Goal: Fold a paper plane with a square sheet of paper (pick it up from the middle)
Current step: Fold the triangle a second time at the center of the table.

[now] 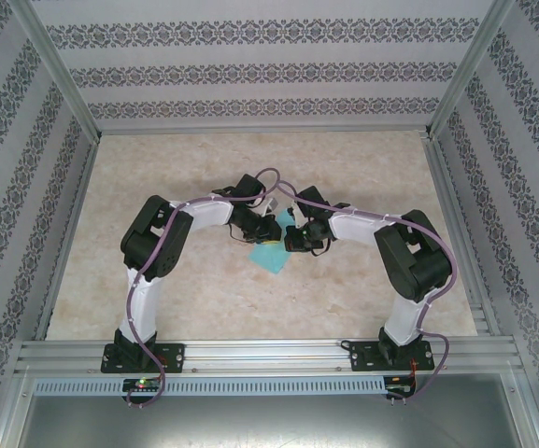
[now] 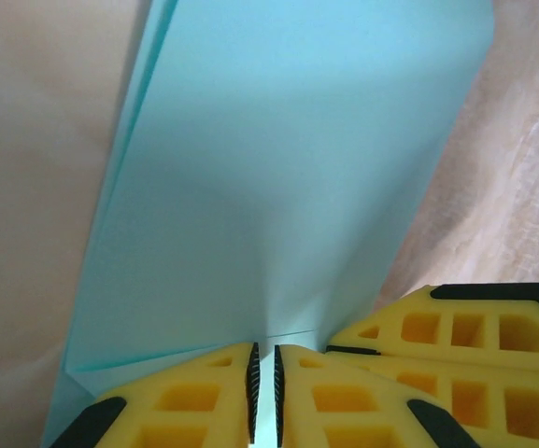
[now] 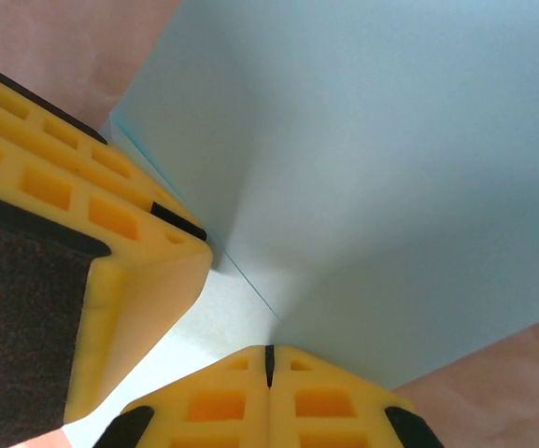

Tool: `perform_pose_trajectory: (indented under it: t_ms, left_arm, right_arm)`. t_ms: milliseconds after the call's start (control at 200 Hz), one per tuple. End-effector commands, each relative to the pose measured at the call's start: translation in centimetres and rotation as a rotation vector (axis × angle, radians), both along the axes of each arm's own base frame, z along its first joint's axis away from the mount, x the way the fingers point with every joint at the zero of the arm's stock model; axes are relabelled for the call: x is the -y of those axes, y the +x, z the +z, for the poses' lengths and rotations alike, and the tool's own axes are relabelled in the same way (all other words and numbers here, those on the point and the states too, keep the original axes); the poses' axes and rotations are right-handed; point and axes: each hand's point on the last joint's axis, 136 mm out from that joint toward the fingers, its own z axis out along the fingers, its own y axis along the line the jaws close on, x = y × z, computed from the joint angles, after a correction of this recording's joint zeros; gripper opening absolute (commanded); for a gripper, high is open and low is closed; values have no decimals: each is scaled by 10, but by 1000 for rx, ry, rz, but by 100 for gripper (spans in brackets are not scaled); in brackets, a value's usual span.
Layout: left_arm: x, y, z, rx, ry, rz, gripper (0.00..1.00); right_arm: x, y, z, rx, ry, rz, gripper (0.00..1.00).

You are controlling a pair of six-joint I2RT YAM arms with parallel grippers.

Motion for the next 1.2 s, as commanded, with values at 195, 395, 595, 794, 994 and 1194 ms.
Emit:
perform_pose_trajectory:
  t_ms: [195, 395, 595, 794, 994, 1194]
  left_arm:
    - [-23, -17, -41, -50, 114, -10, 17]
    - [-23, -16, -39, -54, 100, -11, 17]
    - [-18, -17, -33, -56, 68, -19, 17]
    - [-15, -17, -25, -48, 43, -23, 17]
    - [-9, -16, -17, -43, 5, -23, 17]
    - [-3, -14, 5, -19, -50, -21, 21]
  right_arm:
    - [29, -29, -15, -43, -121, 6, 1]
    - [38, -37, -12, -40, -142, -5, 2]
    - [31, -26, 7, -8, -30, -70, 6]
    - [26, -1, 27, 24, 154, -193, 20]
    - [22, 14, 30, 28, 216, -209, 29]
    - [11, 21, 26, 5, 239, -176, 33]
